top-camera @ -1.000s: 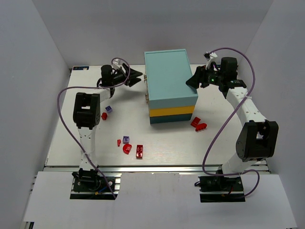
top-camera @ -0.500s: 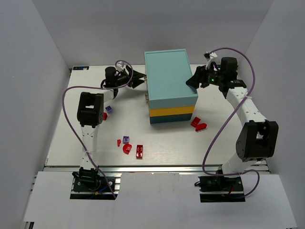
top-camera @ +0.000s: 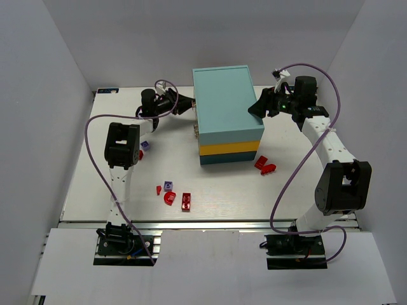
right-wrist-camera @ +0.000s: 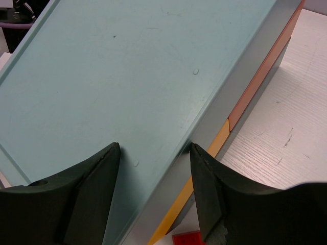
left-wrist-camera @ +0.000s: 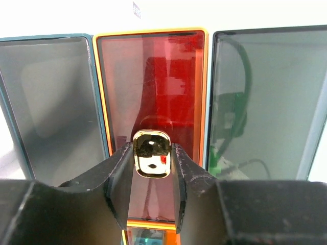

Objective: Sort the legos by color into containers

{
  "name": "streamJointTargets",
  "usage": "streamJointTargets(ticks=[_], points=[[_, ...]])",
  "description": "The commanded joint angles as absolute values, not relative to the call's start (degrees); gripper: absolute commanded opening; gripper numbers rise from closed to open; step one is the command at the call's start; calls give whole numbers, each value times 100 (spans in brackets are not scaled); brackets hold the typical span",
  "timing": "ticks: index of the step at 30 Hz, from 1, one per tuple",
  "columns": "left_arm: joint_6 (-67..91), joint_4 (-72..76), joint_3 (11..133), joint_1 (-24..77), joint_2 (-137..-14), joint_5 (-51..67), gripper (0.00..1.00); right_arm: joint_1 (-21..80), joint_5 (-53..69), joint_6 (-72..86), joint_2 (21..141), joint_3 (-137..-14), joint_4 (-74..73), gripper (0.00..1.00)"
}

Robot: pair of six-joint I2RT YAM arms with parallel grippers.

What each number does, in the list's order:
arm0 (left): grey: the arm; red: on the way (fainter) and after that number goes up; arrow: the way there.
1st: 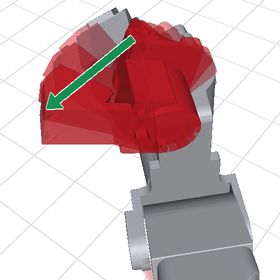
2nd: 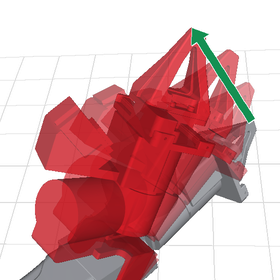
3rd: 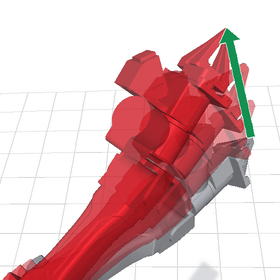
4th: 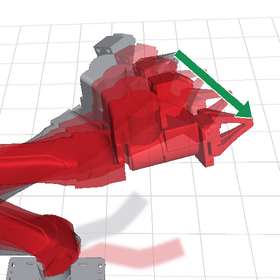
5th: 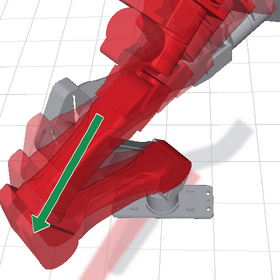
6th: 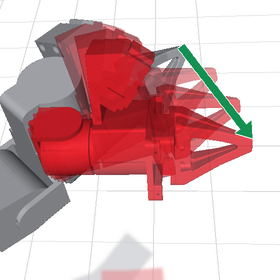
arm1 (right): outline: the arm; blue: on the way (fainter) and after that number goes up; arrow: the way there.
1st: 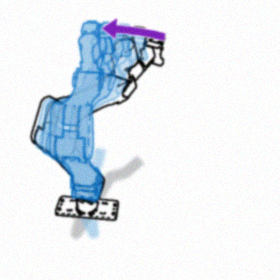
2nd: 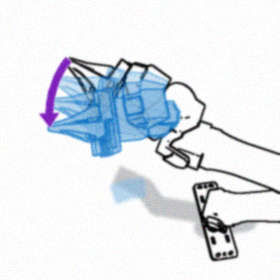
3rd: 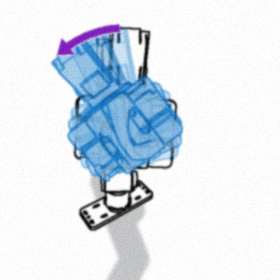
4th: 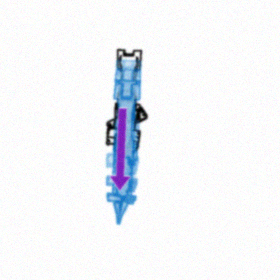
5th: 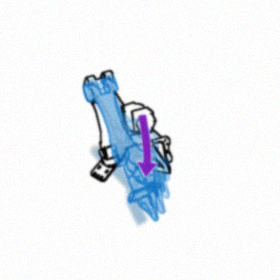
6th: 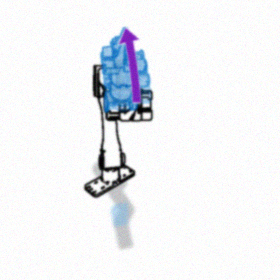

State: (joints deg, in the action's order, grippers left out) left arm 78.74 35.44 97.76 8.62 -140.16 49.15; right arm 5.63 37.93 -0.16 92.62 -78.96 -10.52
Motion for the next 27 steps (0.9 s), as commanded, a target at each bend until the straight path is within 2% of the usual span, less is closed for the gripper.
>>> streamJointTargets(ticks=[1,5,8,27], points=[[7919,3770,9818,984,-13948,4922,36,650,3850,-202,9404,-7866,-1433,61],[7954,3779,9791,984,-13931,4922,27,650,3850,-193,9396,-7875,-1433,61],[7937,3788,9660,984,-13852,4922,24,650,3832,-211,9387,-7858,-1441,61],[7840,3999,8886,317,-13290,5106,22,659,3595,-352,9439,-7805,-1538,61]])
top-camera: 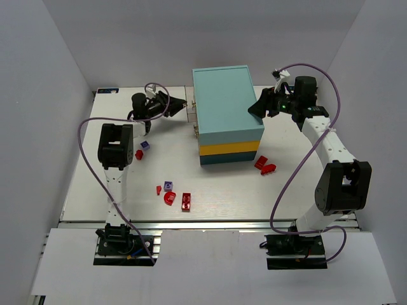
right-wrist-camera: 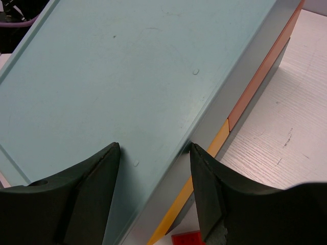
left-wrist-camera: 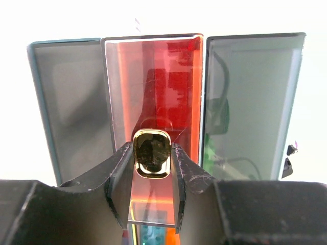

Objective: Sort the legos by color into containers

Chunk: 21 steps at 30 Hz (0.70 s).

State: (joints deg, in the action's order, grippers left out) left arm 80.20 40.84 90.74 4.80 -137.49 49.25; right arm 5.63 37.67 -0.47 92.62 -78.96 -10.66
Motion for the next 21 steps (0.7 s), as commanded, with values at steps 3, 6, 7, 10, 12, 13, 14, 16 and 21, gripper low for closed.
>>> streamJointTargets(ticks=[3,6,7,10,12,13,14,16,21], points=[[7796,3999,8754,203,-13219,5159,22,650,3595,-360,9439,-7813,-1547,61],[7717,3946,8657,97,-13131,5203,22,650,3612,-395,9439,-7796,-1547,61],[7673,3894,8631,97,-13096,5203,22,650,3630,-396,9448,-7805,-1556,62],[7655,3850,8648,44,-13061,5229,22,650,3630,-396,9439,-7787,-1547,62],[7638,3806,8649,-8,-13034,5229,22,650,3630,-413,9439,-7787,-1538,63],[7620,3780,8657,-9,-13034,5247,22,659,3630,-422,9431,-7787,-1547,63],[7603,3753,8666,-9,-13017,5247,22,650,3639,-431,9422,-7787,-1547,63],[7576,3700,8657,-61,-12999,5256,22,659,3630,-439,9422,-7787,-1547,63],[7436,3464,8666,-114,-12911,5265,28,659,3656,-466,9422,-7778,-1547,64]])
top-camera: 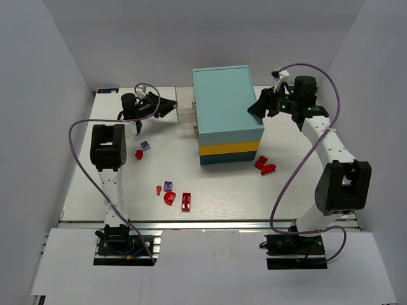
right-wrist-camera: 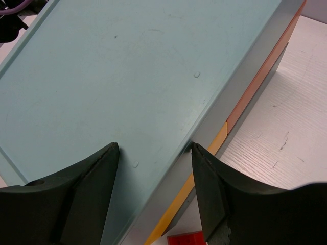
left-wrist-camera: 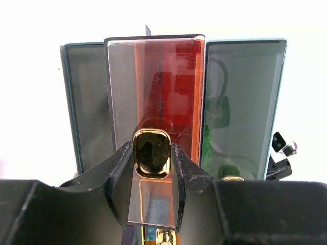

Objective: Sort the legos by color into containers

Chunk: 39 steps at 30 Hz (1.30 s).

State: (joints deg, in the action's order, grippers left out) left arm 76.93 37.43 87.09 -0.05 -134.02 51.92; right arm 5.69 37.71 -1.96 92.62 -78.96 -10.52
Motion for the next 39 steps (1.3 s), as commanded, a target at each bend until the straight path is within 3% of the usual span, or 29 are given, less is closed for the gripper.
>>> streamJointTargets(ticks=[1,3,5,8,17,26,33,37,39], points=[[7392,3428,8657,-114,-12902,5265,34,659,3674,-483,9422,-7778,-1556,65],[7374,3393,8640,-114,-12859,5273,38,659,3683,-501,9413,-7778,-1573,65],[7339,3358,8622,-167,-12832,5282,52,642,3718,-510,9413,-7778,-1573,66],[7278,3243,8727,-167,-12797,5308,61,659,3797,-545,9404,-7778,-1573,68],[7111,2884,8991,-272,-12613,5370,65,624,4210,-1072,9343,-8085,-1977,82],[5143,-399,9237,-563,-11998,4616,67,273,4508,-1458,9062,-8104,-2548,83],[3782,-2081,9281,-615,-11260,3658,71,-95,4930,-2468,8562,-8042,-3154,83],[3314,-2592,8861,-615,-10523,3297,70,-211,5474,-4292,8297,-7919,-4382,84],[3130,-2882,8702,-615,-10223,3156,70,-176,5651,-6470,8236,-7902,-5400,83]])
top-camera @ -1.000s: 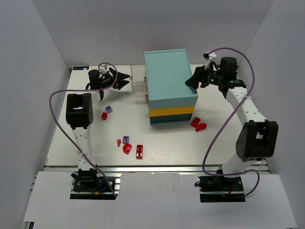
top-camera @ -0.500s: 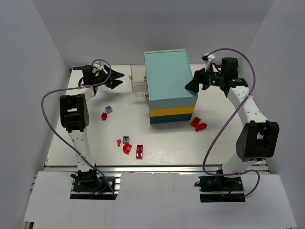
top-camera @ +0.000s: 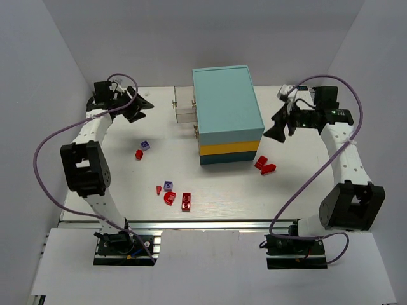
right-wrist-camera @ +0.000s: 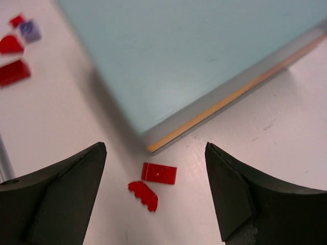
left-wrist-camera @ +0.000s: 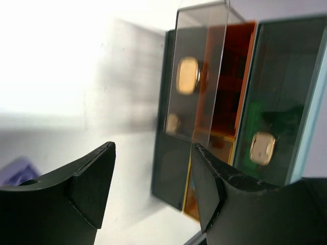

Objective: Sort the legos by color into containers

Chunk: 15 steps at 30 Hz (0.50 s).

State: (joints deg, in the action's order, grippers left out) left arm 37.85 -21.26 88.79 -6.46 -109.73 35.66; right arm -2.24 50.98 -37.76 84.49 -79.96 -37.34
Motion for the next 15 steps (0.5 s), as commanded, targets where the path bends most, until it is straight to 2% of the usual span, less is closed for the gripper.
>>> streamJointTargets(ticks=[1,3,9,15], points=[[2964,-2944,8597,-615,-10056,3016,70,-158,5712,-7200,8157,-7875,-6397,83],[2770,-3137,8245,-563,-9529,2857,70,-132,5713,-9137,8069,-7604,-7229,83],[2444,-3717,7463,-563,-8247,2303,71,255,5511,-10194,7454,-6839,-7515,84],[2408,-4183,6690,-563,-7095,1934,70,1028,5318,-10196,7453,-6768,-7340,83]])
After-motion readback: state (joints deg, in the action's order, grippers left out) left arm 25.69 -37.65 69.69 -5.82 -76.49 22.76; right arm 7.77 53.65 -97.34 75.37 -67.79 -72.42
